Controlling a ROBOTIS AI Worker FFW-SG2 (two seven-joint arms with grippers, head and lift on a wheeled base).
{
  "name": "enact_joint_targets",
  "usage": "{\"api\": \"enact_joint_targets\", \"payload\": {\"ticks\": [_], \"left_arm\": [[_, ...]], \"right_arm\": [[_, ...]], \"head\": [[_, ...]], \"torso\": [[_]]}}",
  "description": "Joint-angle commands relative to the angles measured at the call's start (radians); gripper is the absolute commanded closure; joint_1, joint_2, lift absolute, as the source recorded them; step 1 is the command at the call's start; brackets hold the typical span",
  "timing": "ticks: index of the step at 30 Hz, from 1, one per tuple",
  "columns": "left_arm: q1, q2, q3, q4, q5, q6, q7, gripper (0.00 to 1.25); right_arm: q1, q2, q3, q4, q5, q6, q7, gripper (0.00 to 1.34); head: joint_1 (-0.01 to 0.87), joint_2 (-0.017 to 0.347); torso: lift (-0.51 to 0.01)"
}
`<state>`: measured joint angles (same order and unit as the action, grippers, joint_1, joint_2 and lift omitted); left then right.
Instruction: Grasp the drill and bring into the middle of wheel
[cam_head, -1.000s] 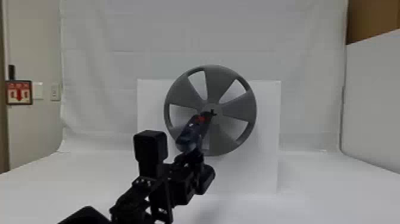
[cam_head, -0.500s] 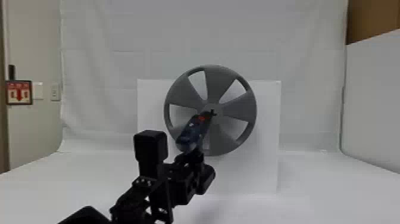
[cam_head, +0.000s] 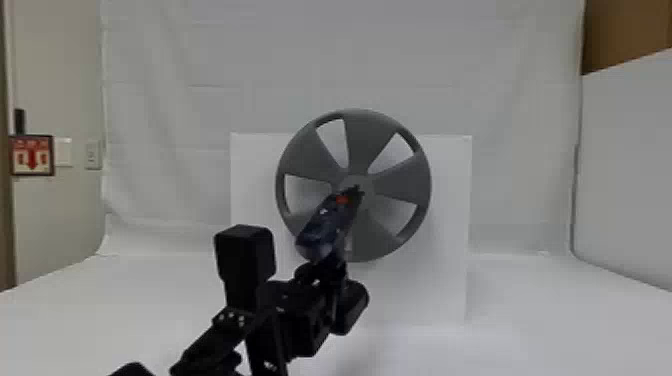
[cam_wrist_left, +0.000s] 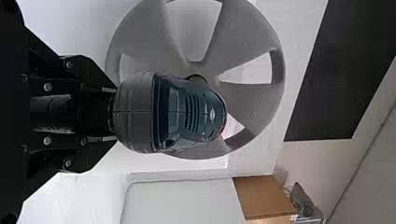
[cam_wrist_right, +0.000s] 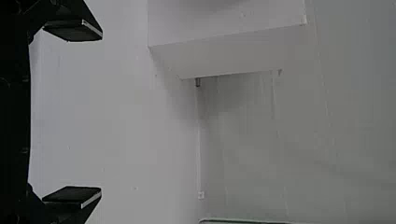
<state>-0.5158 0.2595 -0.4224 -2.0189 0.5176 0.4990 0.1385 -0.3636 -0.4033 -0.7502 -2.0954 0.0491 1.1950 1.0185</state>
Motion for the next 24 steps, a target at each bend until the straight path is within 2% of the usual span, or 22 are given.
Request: {"api": "enact_joint_targets", "payload": {"ticks": [1,5,14,18,24], "left_arm": [[0.023,0.011,0.001,-0.035,-0.021,-0.004,-0.002,1.22],[0.043,0.011,0.021,-0.047,-0.065,-0.004,0.003,1.21],[0.086,0.004,0.059,-0.026,-0.185,-0.004,0.111,1.21],[0.089,-0.003,0.07,0.006,-0.202,-0.002,0.15,1.21],[0.08,-0.017,0.085,0.057,-0.214,0.006,0.161,1.21]], "right_arm": [[0.0,0.004,-0.001,0.0,0.0,0.0,0.0,0.13],[0.0,0.004,-0.001,0.0,0.0,0.0,0.0,0.13],[-0.003,0.011,0.006,0.0,0.009,0.0,0.0,0.13],[-0.003,0.011,0.009,0.0,0.011,0.0,0.0,0.13],[-0.005,0.011,0.014,0.0,0.017,0.0,0.0,0.13]], "head": [[0.054,0.031],[0.054,0.031],[0.054,0.031],[0.054,0.031],[0.054,0.031]], "torso": [[-0.403],[-0.403],[-0.403],[-0.403],[-0.403]]}}
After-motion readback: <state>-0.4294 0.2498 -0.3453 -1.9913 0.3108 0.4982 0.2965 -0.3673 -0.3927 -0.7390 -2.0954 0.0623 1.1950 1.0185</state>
